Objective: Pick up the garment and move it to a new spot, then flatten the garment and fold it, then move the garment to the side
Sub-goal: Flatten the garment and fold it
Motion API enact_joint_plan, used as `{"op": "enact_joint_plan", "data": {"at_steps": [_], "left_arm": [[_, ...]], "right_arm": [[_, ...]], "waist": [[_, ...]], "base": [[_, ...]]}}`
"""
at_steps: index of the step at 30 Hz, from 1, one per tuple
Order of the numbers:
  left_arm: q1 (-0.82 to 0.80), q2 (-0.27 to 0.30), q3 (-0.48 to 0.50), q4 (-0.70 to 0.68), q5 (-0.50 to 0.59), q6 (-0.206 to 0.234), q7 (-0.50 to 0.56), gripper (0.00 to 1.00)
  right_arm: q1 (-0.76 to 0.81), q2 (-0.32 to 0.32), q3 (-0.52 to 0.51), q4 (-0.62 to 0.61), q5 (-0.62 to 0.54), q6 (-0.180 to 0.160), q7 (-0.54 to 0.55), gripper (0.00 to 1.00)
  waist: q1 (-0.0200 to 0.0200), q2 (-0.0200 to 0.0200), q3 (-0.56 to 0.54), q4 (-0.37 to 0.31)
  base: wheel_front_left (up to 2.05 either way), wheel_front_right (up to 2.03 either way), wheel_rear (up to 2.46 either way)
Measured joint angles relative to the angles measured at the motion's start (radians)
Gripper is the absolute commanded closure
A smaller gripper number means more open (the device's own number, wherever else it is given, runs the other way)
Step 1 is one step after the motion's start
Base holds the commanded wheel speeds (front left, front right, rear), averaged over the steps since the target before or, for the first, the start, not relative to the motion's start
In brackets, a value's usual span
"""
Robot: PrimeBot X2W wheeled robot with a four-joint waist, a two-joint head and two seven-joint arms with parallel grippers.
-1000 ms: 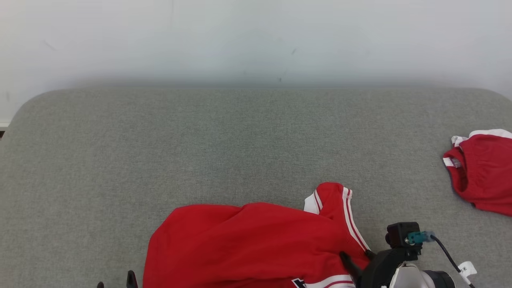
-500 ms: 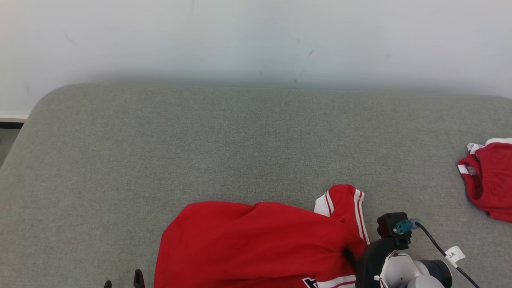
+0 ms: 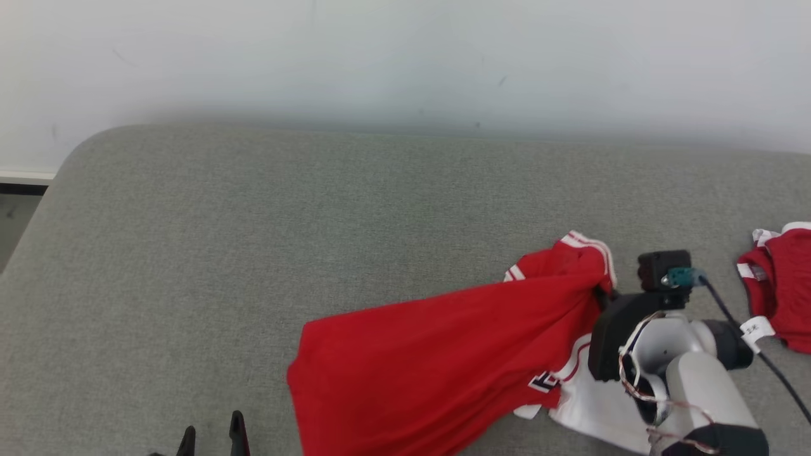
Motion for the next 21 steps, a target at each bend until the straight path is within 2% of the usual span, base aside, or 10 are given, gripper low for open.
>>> {"op": "enact_joint_plan", "data": {"at_steps": [8,9,10,16,21], "left_arm": [[-0.037,-0.017,-0.035,0.029,0.009,-0.026,-0.003,0.00],[-0.040,-0.019,-0.039,0.032,0.009,-0.027,-0.003,0.00],[-0.041,-0.021,-0.044,0.036,0.009,-0.031,-0.003,0.00],[-0.044,-0.030,-0.076,0.055,0.006,-0.053,0.020,0.00],[-0.037,-0.046,-0.122,0.069,-0.023,-0.089,0.074,0.00]], "right_arm": [[-0.144,-0.013,-0.068,0.145,-0.059,0.000,-0.102,1.00],[-0.160,-0.017,-0.068,0.166,-0.064,0.000,-0.116,0.56],[-0.172,-0.020,-0.069,0.187,-0.068,0.000,-0.128,0.02],[-0.193,-0.019,-0.080,0.249,-0.037,0.000,-0.150,0.00],[-0.115,-0.016,-0.102,0.151,0.030,0.000,-0.163,0.00]], "waist": [[0.0000,0.0000,0.006,0.036],[0.0000,0.0000,0.007,0.039],[0.0000,0.0001,0.008,0.042],[-0.0001,0.0000,0.000,0.056],[-0.0003,0.0000,-0.017,0.057]], "base": [[0.00,0.00,0.00],[0.00,0.00,0.00],[0.00,0.00,0.00],[0.00,0.00,0.00],[0.00,0.00,0.00]]}}
